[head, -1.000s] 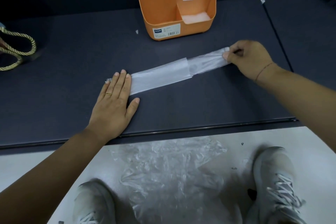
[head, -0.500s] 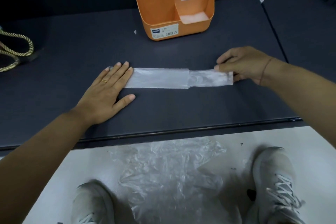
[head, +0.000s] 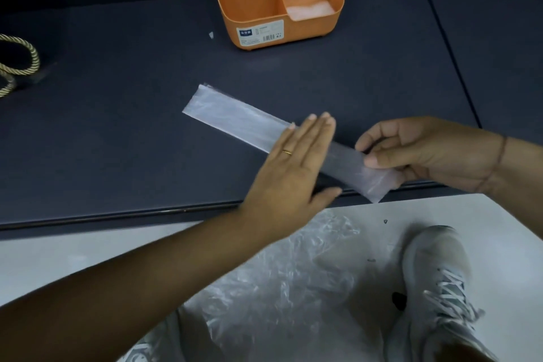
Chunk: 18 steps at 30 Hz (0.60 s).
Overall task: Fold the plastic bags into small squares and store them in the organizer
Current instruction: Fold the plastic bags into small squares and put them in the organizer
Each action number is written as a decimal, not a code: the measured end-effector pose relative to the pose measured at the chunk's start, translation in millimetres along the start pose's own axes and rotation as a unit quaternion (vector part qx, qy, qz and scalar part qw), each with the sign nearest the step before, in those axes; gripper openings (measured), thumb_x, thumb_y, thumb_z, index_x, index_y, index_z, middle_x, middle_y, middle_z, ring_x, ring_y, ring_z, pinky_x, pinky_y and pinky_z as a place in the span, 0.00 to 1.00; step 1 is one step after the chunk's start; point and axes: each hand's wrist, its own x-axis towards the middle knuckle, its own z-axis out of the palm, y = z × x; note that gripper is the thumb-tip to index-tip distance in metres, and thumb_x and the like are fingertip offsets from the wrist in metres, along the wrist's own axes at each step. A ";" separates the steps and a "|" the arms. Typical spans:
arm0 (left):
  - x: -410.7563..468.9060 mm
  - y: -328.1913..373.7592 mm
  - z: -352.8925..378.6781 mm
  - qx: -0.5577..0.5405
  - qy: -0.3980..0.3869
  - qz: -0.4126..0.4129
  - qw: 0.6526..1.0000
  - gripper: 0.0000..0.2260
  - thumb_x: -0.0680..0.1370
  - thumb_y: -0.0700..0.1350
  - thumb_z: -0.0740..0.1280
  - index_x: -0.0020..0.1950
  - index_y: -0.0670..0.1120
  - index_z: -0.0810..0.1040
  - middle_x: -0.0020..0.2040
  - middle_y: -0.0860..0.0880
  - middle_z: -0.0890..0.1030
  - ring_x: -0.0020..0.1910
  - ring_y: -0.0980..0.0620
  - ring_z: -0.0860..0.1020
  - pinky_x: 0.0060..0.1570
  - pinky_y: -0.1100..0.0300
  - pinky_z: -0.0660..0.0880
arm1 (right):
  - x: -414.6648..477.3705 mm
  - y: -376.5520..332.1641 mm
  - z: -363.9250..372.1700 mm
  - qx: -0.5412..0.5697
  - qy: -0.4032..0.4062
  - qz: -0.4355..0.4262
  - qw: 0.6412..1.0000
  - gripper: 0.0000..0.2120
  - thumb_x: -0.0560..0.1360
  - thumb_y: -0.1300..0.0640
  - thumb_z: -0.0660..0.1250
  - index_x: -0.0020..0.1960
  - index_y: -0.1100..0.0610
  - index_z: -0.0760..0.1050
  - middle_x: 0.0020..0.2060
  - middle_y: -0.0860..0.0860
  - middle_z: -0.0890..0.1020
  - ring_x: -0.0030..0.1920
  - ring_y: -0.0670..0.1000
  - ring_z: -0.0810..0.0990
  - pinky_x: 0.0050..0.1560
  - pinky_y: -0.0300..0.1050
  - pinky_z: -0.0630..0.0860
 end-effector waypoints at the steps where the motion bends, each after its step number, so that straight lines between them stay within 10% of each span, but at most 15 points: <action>1: 1.7 10.5 0.0 -0.032 0.019 -0.003 0.999 0.34 0.78 0.54 0.58 0.78 0.38 0.55 0.79 0.42 0.60 0.78 0.48 0.55 0.77 0.54 0.49 | -3.6 -1.9 1.4 0.013 -0.024 -0.006 1.000 0.15 0.64 0.62 0.78 0.48 0.57 0.78 0.35 0.54 0.80 0.33 0.46 0.80 0.31 0.37 0.78; 8: 8.8 33.0 -36.1 -0.366 0.127 -0.146 0.910 0.16 0.82 0.37 0.60 0.69 0.43 0.75 0.64 0.51 0.80 0.65 0.58 0.76 0.66 0.61 0.71 | -4.8 -26.8 1.4 0.088 -0.017 -0.130 0.987 0.12 0.66 0.52 0.70 0.47 0.57 0.77 0.33 0.49 0.81 0.31 0.45 0.76 0.30 0.35 0.74; 12: 20.2 25.9 -62.5 -0.502 0.127 -0.208 0.830 0.11 0.81 0.36 0.62 0.55 0.49 0.81 0.39 0.61 0.82 0.43 0.68 0.78 0.51 0.73 0.70 | 26.4 -27.1 4.6 0.030 -0.084 -0.174 0.981 0.22 0.73 0.71 0.63 0.63 0.55 0.73 0.44 0.41 0.84 0.36 0.48 0.75 0.39 0.38 0.74; 15: 22.9 7.4 -71.8 -0.576 0.130 -0.274 0.759 0.11 0.77 0.42 0.65 0.57 0.44 0.83 0.51 0.43 0.84 0.54 0.54 0.78 0.65 0.53 0.72 | 48.8 -28.9 22.3 -0.050 -0.202 -0.179 0.962 0.28 0.69 0.71 0.63 0.66 0.53 0.69 0.57 0.43 0.80 0.37 0.45 0.77 0.44 0.39 0.75; 18: 20.8 -3.6 -78.6 -0.649 0.114 -0.291 0.694 0.12 0.81 0.42 0.60 0.61 0.43 0.78 0.60 0.43 0.82 0.62 0.50 0.79 0.63 0.55 0.75 | 68.5 -33.1 37.1 -0.099 -0.226 -0.175 0.953 0.22 0.72 0.72 0.67 0.61 0.53 0.73 0.51 0.45 0.83 0.40 0.44 0.80 0.49 0.44 0.77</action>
